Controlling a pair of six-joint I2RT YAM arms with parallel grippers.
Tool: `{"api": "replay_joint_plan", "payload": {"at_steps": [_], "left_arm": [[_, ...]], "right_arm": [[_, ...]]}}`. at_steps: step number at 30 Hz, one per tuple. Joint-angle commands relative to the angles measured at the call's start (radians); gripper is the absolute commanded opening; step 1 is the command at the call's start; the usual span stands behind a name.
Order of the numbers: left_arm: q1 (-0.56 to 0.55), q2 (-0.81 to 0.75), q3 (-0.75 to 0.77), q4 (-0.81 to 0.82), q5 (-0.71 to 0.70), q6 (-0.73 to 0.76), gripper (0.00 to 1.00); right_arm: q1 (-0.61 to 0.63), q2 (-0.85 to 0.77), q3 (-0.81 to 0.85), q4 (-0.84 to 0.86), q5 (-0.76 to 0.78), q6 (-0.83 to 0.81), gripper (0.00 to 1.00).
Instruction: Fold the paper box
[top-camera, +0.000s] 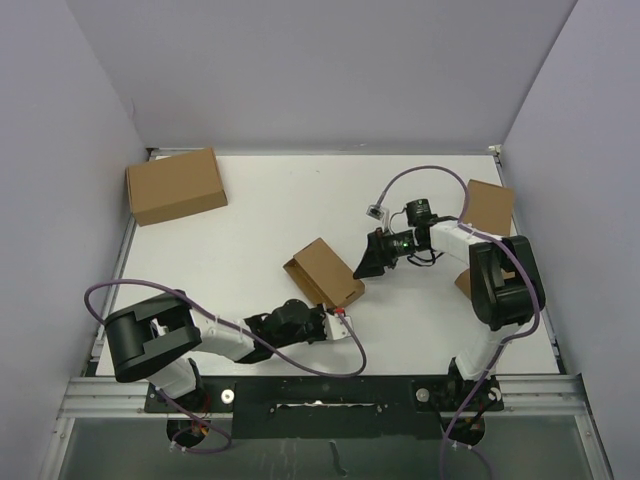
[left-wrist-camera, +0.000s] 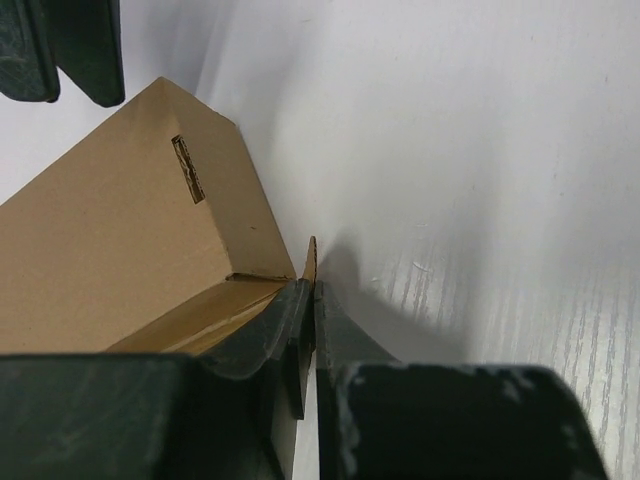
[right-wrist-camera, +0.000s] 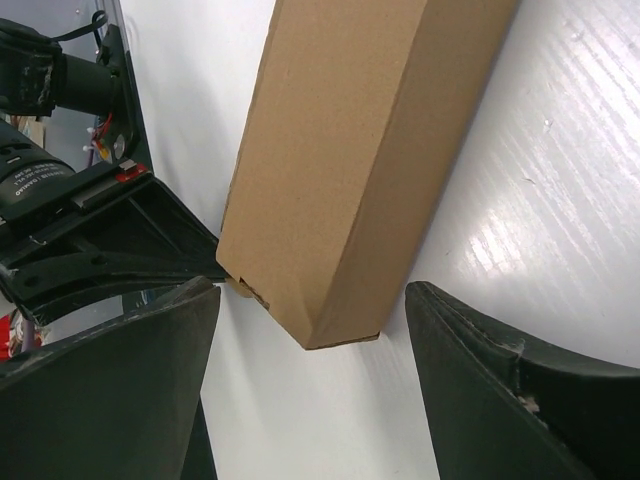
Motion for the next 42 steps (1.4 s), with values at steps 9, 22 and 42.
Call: {"api": "replay_joint_plan", "payload": {"at_steps": [9, 22, 42], "left_arm": [[0.028, 0.010, 0.013, 0.064, 0.027, -0.053, 0.00], [0.052, -0.006, -0.013, 0.092, 0.040, -0.096, 0.00], [0.094, -0.045, -0.081, 0.177, 0.026, -0.224, 0.00]], "right_arm": [[0.017, 0.031, 0.028, 0.019, -0.032, 0.044, 0.73], [0.026, 0.111, 0.057, -0.043, 0.057, 0.026, 0.51], [0.016, 0.147, 0.069, -0.068, 0.129, 0.024, 0.40]]}}
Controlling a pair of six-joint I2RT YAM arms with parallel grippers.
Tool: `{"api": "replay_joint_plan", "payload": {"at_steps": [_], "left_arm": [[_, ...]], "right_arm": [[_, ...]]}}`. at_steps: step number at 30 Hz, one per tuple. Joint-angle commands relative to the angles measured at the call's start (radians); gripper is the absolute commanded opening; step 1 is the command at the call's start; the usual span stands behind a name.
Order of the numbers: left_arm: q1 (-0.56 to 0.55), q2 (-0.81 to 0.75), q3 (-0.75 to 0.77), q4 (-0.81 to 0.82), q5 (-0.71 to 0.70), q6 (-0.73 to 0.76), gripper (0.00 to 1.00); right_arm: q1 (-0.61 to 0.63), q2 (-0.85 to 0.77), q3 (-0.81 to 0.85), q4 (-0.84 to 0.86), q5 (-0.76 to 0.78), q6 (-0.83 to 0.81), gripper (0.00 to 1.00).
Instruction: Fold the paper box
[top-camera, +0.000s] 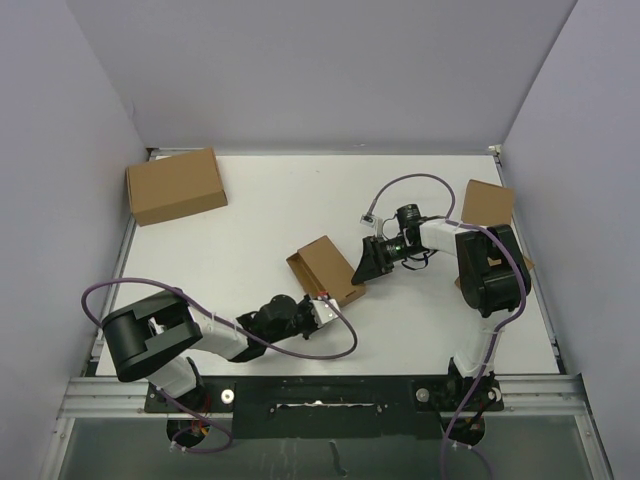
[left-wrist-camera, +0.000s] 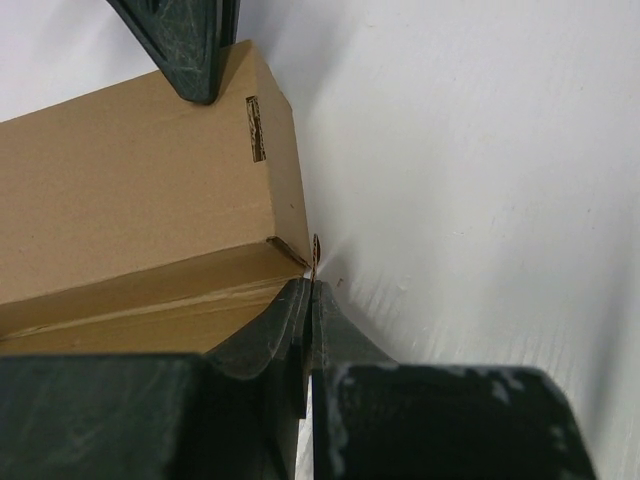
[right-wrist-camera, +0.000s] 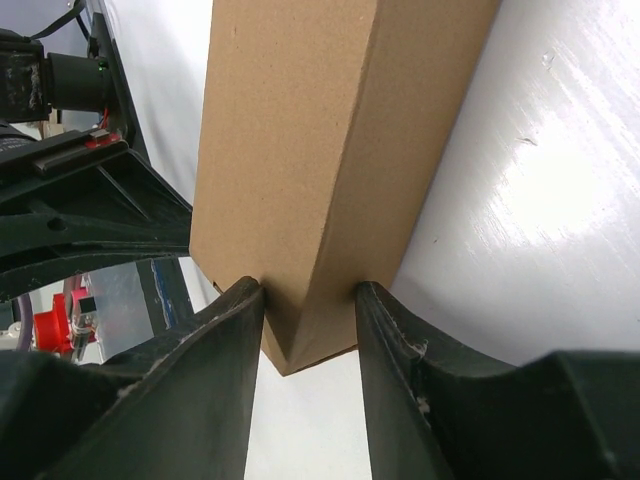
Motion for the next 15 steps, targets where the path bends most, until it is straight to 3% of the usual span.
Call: {"api": "replay_joint_plan", "payload": {"at_steps": [1, 15], "left_arm": [[0.014, -0.041, -0.018, 0.051, -0.003, -0.044, 0.00], [0.024, -0.033, -0.037, 0.099, -0.034, -0.117, 0.00]], "right_arm": [[-0.007, 0.019, 0.022, 0.003, 0.085, -0.020, 0.40], [-0.011, 0.029, 0.027, -0.005, 0.116, -0.020, 0.39]]}}
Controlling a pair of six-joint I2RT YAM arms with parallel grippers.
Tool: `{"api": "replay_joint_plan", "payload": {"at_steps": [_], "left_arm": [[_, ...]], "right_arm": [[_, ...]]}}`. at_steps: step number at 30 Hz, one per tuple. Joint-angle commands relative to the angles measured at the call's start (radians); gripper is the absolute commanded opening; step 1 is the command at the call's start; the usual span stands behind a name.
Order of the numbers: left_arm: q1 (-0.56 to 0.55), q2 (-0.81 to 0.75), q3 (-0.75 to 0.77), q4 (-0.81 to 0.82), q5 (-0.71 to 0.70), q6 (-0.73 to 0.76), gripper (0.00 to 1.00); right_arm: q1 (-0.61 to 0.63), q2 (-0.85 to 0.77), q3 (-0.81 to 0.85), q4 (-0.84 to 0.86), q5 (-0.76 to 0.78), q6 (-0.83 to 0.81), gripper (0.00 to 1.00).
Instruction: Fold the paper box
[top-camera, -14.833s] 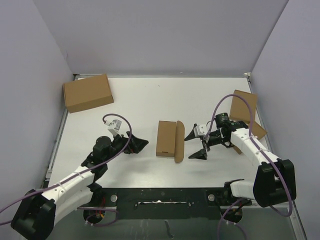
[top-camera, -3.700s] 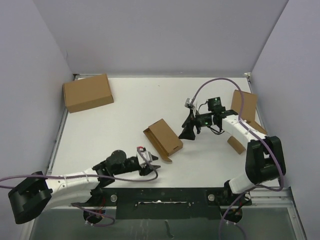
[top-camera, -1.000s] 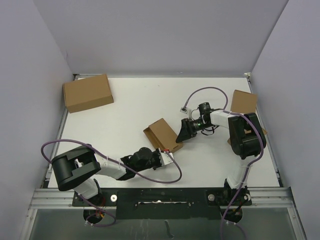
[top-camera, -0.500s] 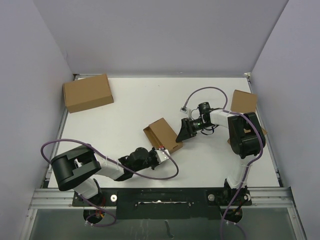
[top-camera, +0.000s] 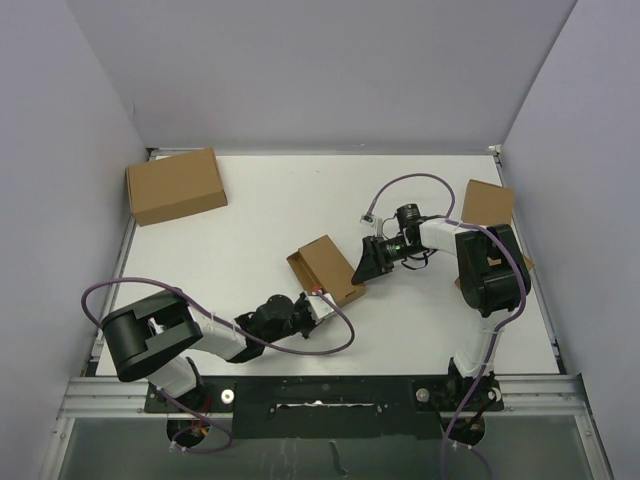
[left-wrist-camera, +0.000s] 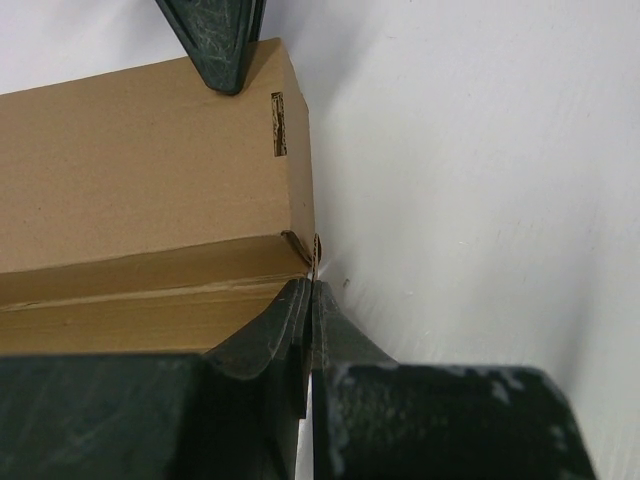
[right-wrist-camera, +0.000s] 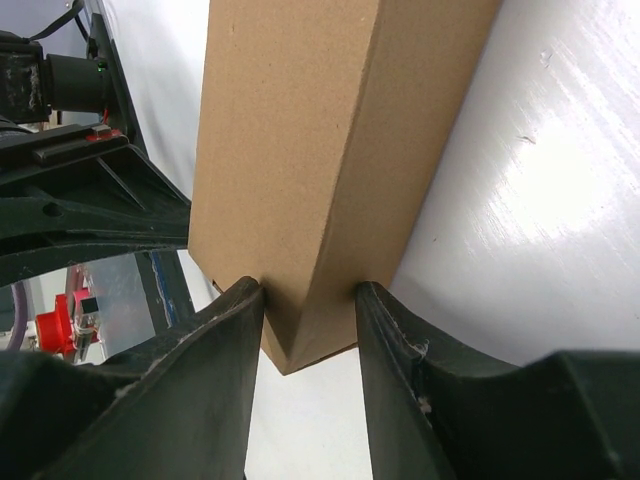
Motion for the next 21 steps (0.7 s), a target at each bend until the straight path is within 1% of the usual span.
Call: {"api": "replay_joint_plan", "payload": {"at_steps": [1, 21], "left_arm": [[0.009, -0.033, -0.015, 0.050, -0.021, -0.038, 0.00], [0.016, -0.016, -0.061, 0.139, -0.036, -0.069, 0.00]], "right_arm": [[-0.012, 0.027, 0.021, 0.005, 0.112, -0.022, 0.39], [-0.014, 0.049, 0.029, -0.012, 0.143, -0.028, 0.38]]}}
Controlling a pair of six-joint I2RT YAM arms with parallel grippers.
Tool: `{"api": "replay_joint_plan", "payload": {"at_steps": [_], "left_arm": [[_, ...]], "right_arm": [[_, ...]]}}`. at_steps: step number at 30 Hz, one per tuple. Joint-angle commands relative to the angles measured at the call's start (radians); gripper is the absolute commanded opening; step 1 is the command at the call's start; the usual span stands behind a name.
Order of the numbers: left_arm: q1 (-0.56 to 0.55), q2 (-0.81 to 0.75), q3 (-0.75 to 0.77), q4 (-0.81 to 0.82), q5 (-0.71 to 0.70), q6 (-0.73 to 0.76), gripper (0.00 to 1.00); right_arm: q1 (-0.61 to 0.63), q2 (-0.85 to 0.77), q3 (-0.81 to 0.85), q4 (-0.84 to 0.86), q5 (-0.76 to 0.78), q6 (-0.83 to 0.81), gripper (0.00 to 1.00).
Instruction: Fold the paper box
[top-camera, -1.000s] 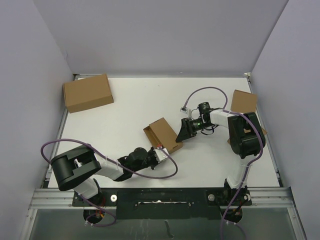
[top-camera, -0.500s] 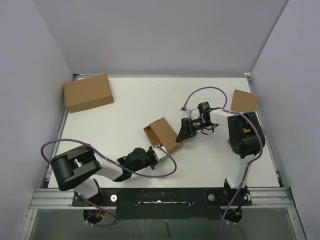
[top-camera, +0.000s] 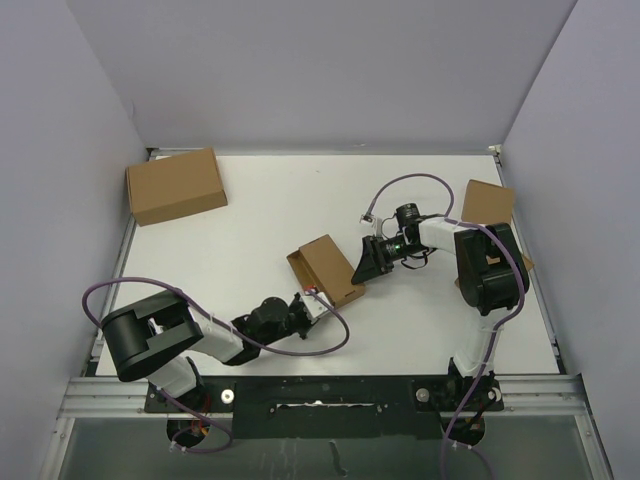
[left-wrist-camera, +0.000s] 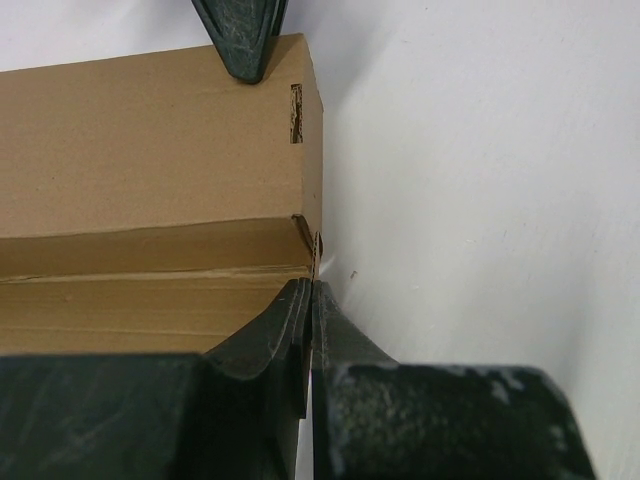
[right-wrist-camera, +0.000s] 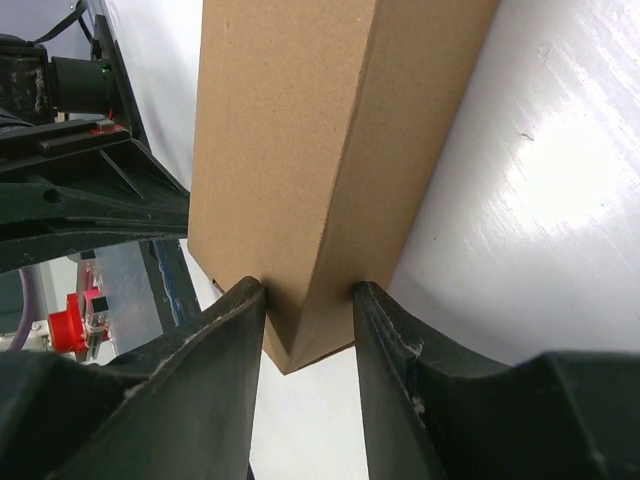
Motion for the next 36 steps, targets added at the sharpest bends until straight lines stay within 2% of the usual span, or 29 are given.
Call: {"api": "replay_joint_plan", "payload": {"at_steps": [1, 36], "left_arm": [[0.009, -0.014, -0.024, 0.080, -0.017, -0.026, 0.00], [0.026, 0.035, -0.041, 0.143, -0.017, -0.064, 0.00]], "right_arm": [[-0.014, 0.034, 0.012, 0.011, 0.140, -0.035, 0.38], [-0.015, 0.044, 0.015, 0.003, 0.138, -0.039, 0.38]]}}
